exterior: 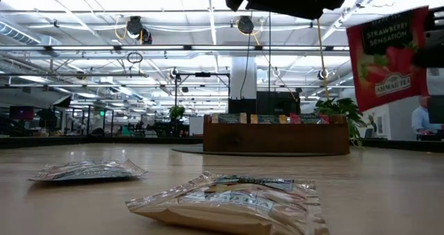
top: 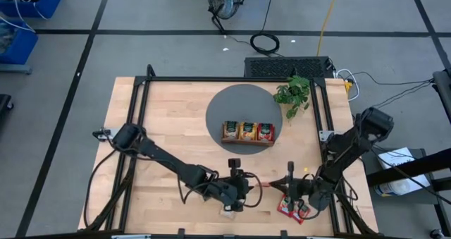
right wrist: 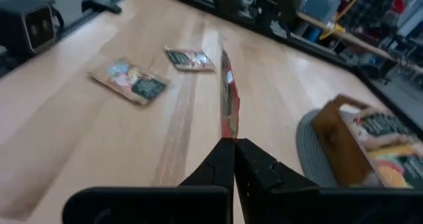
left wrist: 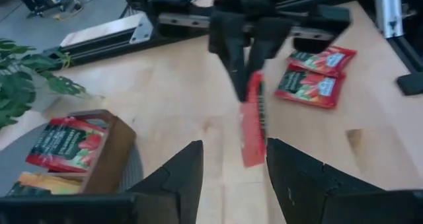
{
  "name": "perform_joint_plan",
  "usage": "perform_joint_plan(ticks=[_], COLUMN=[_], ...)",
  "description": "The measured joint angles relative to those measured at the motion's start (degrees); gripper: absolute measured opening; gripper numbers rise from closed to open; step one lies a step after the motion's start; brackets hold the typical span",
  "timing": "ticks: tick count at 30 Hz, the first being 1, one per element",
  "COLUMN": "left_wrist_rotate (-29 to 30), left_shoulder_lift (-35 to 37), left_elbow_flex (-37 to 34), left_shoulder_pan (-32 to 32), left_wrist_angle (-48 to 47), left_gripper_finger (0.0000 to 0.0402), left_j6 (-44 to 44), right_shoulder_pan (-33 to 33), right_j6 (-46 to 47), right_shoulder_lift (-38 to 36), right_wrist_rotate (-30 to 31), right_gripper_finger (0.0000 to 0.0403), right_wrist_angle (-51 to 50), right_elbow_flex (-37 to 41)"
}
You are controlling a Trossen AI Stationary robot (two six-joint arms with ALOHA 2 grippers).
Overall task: Pick & Place Tea
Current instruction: Put the red tea bag into the right section of the wooden organiser
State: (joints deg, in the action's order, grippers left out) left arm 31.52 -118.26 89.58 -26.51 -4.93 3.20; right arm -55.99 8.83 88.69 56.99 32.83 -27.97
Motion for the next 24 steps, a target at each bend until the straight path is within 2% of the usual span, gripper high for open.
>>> perform_joint_plan(ticks=[2, 5, 9, 19, 24], left_wrist_rotate=[-1.4, -6.6, -8.7, -7.7, -7.5], left_shoulder_lift=[0.0, -0.9, -2.2, -2.9, -2.9], left_elbow_flex=[0.0, 0.1, 0.0, 0.0, 0.0], left_shoulder_pan=[0.5, 1.3, 1.4, 1.9, 2.9], left_wrist_angle=[0.1, 1.5, 2.7, 3.7, 3.4], left_gripper_finger=[0.0171, 0.0171, 0.0171, 0.0168, 0.0118], left_j6=[-0.1, 0.0, 0.1, 1.7, 2.8], right_shoulder_pan=[0.0, 0.0, 0.7, 1.2, 1.2], right_j6=[-1.4, -0.6, 0.4, 1.2, 1.2], right_shoulder_lift=[0.3, 0.1, 0.0, -0.1, -0.1], right_wrist_rotate=[-0.1, -0.1, 0.0, -0.2, -0.2], right_gripper_finger=[0.0000, 0.0000, 0.0000, 0.0000, 0.0000], right_wrist_angle=[2.1, 2.6, 2.9, 3.2, 3.7], right_elbow_flex=[0.0, 0.0, 0.0, 0.0, 0.0])
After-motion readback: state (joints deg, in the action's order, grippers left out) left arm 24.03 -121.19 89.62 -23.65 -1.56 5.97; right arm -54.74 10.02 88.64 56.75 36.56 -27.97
